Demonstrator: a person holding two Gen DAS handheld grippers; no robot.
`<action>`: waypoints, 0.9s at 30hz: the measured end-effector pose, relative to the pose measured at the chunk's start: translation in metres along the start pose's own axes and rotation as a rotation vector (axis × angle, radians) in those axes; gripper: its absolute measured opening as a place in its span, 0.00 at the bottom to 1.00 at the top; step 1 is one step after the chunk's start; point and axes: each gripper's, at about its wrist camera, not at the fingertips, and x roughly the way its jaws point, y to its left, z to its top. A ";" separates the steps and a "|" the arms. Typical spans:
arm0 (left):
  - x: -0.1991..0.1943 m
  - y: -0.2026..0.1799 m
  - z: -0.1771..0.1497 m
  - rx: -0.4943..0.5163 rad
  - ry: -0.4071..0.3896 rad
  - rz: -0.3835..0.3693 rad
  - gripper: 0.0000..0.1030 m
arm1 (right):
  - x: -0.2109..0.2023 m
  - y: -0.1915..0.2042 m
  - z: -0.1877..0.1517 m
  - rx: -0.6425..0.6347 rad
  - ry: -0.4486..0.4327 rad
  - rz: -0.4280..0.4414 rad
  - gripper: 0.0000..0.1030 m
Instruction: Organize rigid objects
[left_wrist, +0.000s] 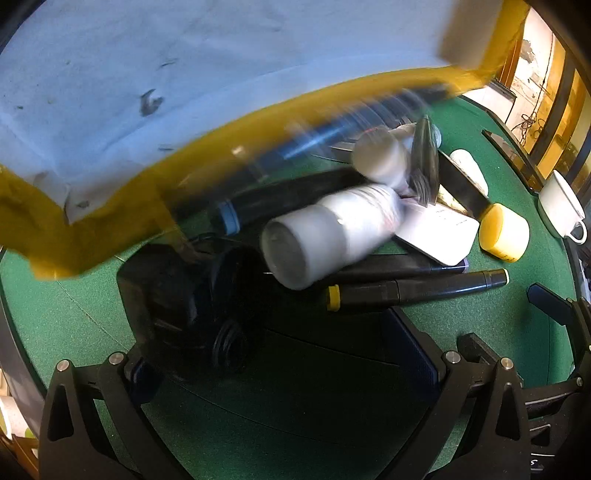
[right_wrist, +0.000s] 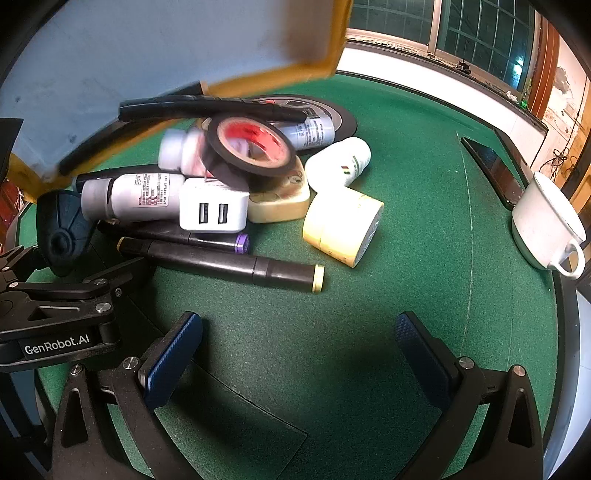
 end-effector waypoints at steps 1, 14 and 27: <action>0.000 0.000 0.000 0.000 0.000 0.000 1.00 | 0.000 0.000 0.000 0.000 0.000 0.000 0.99; 0.001 0.006 0.003 -0.001 0.002 -0.001 1.00 | 0.000 0.001 -0.001 0.000 0.000 0.000 0.99; 0.001 0.006 0.002 -0.001 0.001 0.000 1.00 | 0.000 0.001 0.000 0.000 0.000 0.000 0.99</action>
